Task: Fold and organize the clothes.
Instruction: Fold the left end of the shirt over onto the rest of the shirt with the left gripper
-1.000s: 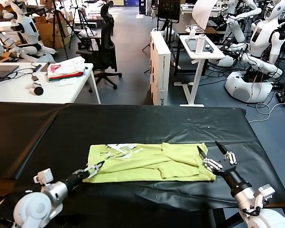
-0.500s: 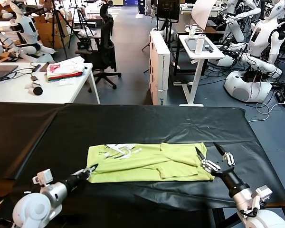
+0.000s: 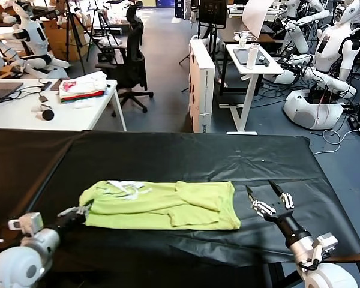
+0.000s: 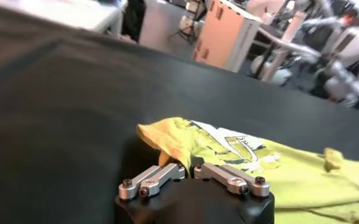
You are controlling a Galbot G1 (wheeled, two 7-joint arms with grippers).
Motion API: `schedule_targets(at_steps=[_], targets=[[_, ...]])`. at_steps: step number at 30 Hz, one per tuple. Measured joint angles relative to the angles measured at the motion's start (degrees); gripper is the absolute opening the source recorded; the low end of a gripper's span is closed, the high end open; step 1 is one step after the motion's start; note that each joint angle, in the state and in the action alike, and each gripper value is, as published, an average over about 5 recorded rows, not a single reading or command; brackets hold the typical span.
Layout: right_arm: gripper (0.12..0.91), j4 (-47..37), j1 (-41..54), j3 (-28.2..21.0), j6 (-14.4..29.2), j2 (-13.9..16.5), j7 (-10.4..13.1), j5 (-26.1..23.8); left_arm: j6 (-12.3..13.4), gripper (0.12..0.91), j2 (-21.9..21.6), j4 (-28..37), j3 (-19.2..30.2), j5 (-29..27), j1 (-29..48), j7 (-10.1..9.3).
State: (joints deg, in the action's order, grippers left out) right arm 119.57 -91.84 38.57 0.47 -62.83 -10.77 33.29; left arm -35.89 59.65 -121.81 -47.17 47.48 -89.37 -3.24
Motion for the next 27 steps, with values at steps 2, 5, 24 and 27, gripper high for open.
schedule_targets(at_steps=[2,5,24,27], targets=[[0.907,0.3,-0.4,0.3,-0.2,-0.2,-0.1,-0.3,-0.6,0.180,0.7,-1.5,0.3,0.1,-0.2,-0.49],[0.907,0.8,-1.2,1.0,-0.6,-0.8,-0.2,-0.7,-2.1,0.180,2.3,-4.0,1.8,1.2,0.1,-1.49],[0.907,2.4,-5.9,3.6,-0.1,-6.9,-0.3,-5.9,-3.5,0.180,15.6,-3.1,23.2,0.7,10.0,-4.19],[0.907,2.2,-5.9,3.5,0.0,-7.5,-0.3,-6.4,-3.5,0.180,17.5,-1.8,25.7,0.4,11.7,-4.93]])
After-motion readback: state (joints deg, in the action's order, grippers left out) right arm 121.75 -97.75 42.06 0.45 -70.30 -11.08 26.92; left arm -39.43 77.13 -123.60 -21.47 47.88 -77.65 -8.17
